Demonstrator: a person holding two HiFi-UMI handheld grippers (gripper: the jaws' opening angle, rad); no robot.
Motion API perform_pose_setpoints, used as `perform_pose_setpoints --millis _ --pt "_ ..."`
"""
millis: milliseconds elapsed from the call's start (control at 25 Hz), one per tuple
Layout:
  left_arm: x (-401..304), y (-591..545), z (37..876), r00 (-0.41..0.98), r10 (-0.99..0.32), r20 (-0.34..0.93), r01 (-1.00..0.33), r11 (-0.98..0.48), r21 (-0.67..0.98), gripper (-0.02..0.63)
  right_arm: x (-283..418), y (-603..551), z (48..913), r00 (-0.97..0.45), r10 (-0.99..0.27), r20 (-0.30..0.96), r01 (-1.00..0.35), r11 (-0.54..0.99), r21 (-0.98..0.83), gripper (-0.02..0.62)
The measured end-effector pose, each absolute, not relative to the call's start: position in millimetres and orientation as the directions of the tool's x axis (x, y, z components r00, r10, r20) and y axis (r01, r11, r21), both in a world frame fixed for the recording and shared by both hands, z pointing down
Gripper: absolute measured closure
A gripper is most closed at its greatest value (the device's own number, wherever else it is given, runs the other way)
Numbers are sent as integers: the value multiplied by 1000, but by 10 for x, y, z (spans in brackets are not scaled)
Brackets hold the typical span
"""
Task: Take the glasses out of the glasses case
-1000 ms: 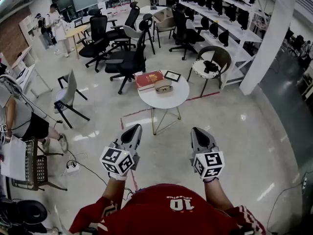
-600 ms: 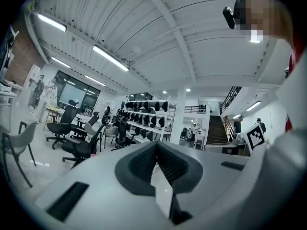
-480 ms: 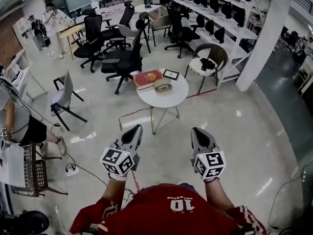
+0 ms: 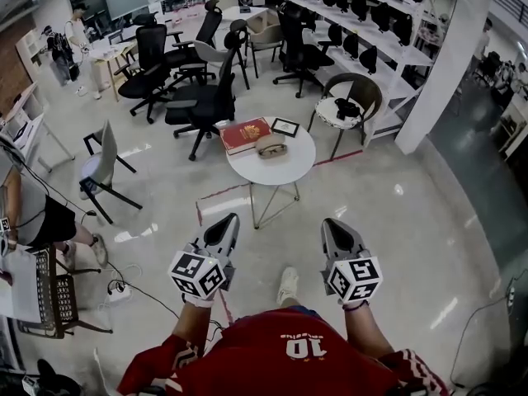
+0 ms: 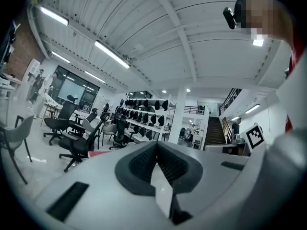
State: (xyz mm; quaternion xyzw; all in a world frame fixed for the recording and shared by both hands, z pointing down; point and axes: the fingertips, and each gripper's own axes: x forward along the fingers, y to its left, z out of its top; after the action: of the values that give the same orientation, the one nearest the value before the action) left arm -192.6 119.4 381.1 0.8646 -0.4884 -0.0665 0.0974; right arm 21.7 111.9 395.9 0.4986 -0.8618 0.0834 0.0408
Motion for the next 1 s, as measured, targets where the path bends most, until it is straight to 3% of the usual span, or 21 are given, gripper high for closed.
perform_pose_setpoints --millis 1000 --pt "-1642 -1153 3761 455 -890 -16 -874 -450 181 600 318 -1424 3904 -626 -772 108 -779 617 -112 577"
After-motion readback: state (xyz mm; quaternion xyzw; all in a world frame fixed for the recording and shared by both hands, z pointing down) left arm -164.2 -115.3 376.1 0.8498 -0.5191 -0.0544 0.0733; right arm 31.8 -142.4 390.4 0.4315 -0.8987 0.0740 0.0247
